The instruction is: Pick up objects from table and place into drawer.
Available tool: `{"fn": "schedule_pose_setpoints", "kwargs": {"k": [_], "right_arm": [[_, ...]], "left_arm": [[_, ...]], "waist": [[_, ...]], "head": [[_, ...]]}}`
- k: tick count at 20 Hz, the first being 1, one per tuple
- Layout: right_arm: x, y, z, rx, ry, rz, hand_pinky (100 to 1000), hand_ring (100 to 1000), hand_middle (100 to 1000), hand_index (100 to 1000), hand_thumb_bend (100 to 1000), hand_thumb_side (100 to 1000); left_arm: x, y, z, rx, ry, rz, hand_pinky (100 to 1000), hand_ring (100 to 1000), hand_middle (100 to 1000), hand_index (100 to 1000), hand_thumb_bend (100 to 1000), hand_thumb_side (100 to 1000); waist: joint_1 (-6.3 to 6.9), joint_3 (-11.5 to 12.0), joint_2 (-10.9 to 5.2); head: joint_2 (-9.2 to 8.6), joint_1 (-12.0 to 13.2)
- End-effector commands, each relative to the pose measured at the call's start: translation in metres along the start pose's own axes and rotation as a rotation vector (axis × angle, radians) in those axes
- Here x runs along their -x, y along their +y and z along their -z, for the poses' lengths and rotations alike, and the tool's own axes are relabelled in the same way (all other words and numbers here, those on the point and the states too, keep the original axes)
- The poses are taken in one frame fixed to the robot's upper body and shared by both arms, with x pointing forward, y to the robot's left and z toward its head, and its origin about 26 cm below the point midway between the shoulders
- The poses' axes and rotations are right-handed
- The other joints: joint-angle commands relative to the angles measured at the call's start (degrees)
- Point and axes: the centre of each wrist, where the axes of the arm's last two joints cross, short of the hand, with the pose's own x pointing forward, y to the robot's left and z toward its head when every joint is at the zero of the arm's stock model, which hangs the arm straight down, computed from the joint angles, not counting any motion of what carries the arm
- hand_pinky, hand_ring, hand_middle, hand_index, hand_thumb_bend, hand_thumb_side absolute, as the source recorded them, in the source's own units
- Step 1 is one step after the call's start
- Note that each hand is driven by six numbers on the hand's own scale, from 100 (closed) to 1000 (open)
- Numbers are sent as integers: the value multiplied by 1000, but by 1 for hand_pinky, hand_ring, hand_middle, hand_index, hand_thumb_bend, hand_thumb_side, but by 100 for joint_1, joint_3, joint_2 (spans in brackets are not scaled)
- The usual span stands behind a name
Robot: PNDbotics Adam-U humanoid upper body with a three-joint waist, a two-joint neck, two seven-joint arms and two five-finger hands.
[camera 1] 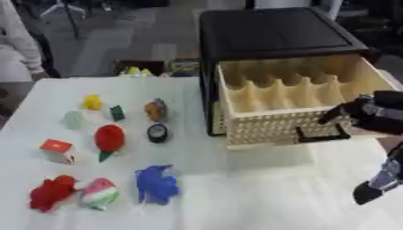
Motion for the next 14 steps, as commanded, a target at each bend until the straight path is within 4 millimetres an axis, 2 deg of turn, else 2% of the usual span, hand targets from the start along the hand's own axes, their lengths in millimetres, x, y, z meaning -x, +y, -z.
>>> {"fn": "schedule_pose_setpoints", "kwargs": {"k": [1, 8, 9, 11, 12, 14], "right_arm": [[-3, -18, -9, 51, 3, -48, 100, 100, 100, 856, 969, 636], [-2, -30, -16, 182, -10, -11, 100, 100, 100, 829, 934, 733], [-2, -32, -17, 205, -10, -6, 100, 100, 100, 822, 908, 774], [-2, -39, -20, 290, -1, 3, 100, 100, 100, 768, 775, 953], [-1, -42, -21, 350, 13, 9, 100, 100, 100, 748, 690, 1000], [-1, -45, -23, 493, 46, 35, 100, 100, 100, 704, 529, 1000]], "left_arm": [[-5, 7, 7, 7, -34, 25, 414, 569, 622, 754, 100, 1000], [-5, 7, 7, 2, -35, 28, 414, 570, 622, 753, 100, 1000], [-5, 7, 7, 2, -35, 29, 414, 570, 622, 753, 100, 1000], [-5, 7, 7, 1, -35, 29, 414, 570, 622, 753, 100, 1000], [-5, 8, 7, 0, -35, 30, 414, 570, 622, 753, 100, 1000], [-5, 7, 7, -1, -36, 29, 414, 570, 622, 753, 100, 1000]], "waist": [[-23, -7, -88], [-22, -13, -97], [-20, -10, -97], [-16, -7, -96], [-13, -3, -93], [-6, 15, -83]], "head": [[-41, 34], [-12, 69], [-7, 72], [10, 85], [15, 90], [20, 93]]}}
